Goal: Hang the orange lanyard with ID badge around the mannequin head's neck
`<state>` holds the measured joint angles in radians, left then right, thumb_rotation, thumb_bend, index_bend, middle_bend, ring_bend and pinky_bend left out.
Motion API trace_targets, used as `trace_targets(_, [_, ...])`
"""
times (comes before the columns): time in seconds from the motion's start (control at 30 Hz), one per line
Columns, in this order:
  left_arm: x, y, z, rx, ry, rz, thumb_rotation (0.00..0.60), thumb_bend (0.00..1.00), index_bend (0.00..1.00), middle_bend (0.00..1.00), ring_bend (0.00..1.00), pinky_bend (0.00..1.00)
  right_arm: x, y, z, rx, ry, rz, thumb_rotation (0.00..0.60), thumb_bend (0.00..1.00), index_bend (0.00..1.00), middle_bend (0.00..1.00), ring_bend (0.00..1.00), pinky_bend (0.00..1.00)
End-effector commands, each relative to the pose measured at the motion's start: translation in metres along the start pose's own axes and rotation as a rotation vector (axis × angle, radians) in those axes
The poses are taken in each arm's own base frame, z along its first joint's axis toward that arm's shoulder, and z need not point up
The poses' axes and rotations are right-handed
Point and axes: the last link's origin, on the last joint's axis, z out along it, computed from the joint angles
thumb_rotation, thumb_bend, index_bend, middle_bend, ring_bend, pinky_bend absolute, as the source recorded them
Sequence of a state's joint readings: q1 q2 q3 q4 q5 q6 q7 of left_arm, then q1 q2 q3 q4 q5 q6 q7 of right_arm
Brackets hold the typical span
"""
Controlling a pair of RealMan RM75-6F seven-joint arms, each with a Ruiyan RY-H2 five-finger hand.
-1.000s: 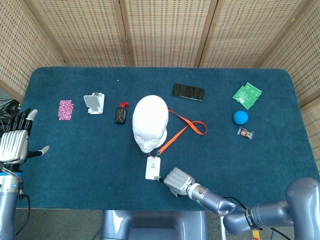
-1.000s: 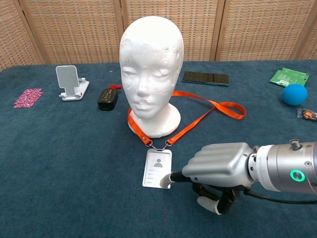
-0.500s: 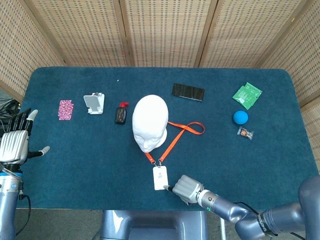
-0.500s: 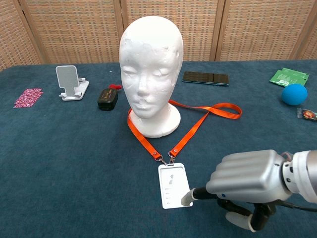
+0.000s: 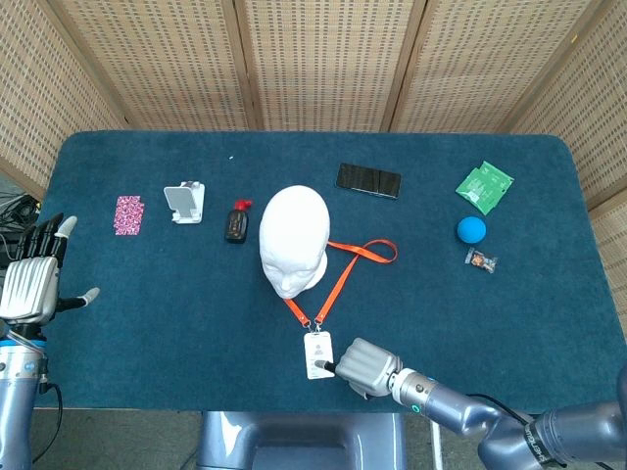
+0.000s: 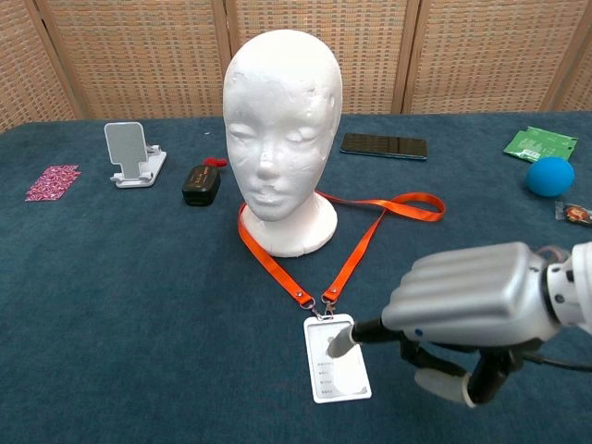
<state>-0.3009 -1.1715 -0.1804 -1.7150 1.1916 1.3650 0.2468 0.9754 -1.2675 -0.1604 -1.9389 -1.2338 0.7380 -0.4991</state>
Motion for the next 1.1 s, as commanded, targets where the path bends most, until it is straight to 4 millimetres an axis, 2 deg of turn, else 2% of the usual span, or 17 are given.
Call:
trace_targets(0.03, [0.001, -0.001, -0.001, 0.001, 0.003, 0.001, 0.600, 0.00, 0.00, 0.00, 0.00, 0.00, 0.011, 0.021, -0.017, -0.067, 0.090, -0.021, 0.600, 0.80, 0.23, 0.76, 0.74, 0.87])
trace_targets(0.17, [0.001, -0.003, -0.003, 0.001, 0.007, -0.001, 0.600, 0.00, 0.00, 0.00, 0.00, 0.00, 0.007, 0.052, -0.041, -0.181, 0.163, -0.027, 0.600, 0.80, 0.23, 0.76, 0.74, 0.87])
trace_targets(0.37, [0.002, -0.005, -0.010, -0.006, 0.014, -0.005, 0.600, 0.00, 0.00, 0.00, 0.00, 0.00, -0.012, 0.090, -0.077, -0.324, 0.211, 0.025, 0.600, 0.80, 0.24, 0.76, 0.74, 0.87])
trace_targets(0.53, [0.003, -0.011, -0.020, -0.008, 0.019, -0.011, 0.600, 0.00, 0.00, 0.00, 0.00, 0.00, -0.031, 0.120, -0.113, -0.484, 0.325, 0.121, 0.600, 0.79, 0.24, 0.73, 0.70, 0.86])
trace_targets(0.6, [0.002, -0.013, -0.026, -0.010, 0.016, -0.016, 0.600, 0.00, 0.00, 0.00, 0.00, 0.00, -0.038, 0.132, -0.127, -0.550, 0.400, 0.164, 0.600, 0.62, 0.19, 0.67, 0.65, 0.83])
trace_targets(0.63, [0.003, -0.014, -0.029, -0.014, 0.016, -0.015, 0.600, 0.00, 0.00, 0.00, 0.00, 0.00, -0.041, 0.137, -0.134, -0.580, 0.439, 0.185, 0.600, 0.41, 0.13, 0.60, 0.58, 0.77])
trace_targets(0.67, [0.003, -0.016, -0.032, -0.017, 0.019, -0.011, 0.600, 0.00, 0.00, 0.00, 0.00, 0.00, -0.046, 0.144, -0.142, -0.615, 0.490, 0.212, 0.600, 0.19, 0.07, 0.50, 0.49, 0.65])
trace_targets(0.7, [0.003, -0.017, -0.035, -0.019, 0.021, -0.010, 0.600, 0.00, 0.00, 0.00, 0.00, 0.00, -0.050, 0.149, -0.148, -0.641, 0.528, 0.233, 0.600, 0.09, 0.04, 0.42, 0.40, 0.53])
trace_targets(0.73, [0.002, -0.018, -0.037, -0.021, 0.022, -0.011, 0.600, 0.00, 0.00, 0.00, 0.00, 0.00, -0.053, 0.152, -0.151, -0.657, 0.549, 0.246, 0.600, 0.02, 0.01, 0.26, 0.25, 0.34])
trace_targets(0.77, [0.002, -0.020, -0.040, -0.023, 0.022, -0.013, 0.600, 0.00, 0.00, 0.00, 0.00, 0.00, -0.059, 0.157, -0.158, -0.690, 0.571, 0.266, 0.600, 0.00, 0.00, 0.13, 0.11, 0.16])
trace_targets(0.83, [0.002, -0.023, -0.045, -0.028, 0.028, -0.013, 0.600, 0.00, 0.00, 0.00, 0.00, 0.00, -0.069, 0.163, -0.169, -0.750, 0.614, 0.302, 0.600, 0.00, 0.00, 0.01, 0.00, 0.01])
trace_targets(1.1, [-0.001, -0.038, -0.062, -0.021, 0.046, -0.011, 0.600, 0.00, 0.00, 0.00, 0.00, 0.00, -0.084, 0.140, -0.188, -0.804, 0.707, 0.310, 0.600, 0.00, 0.00, 0.00, 0.00, 0.00])
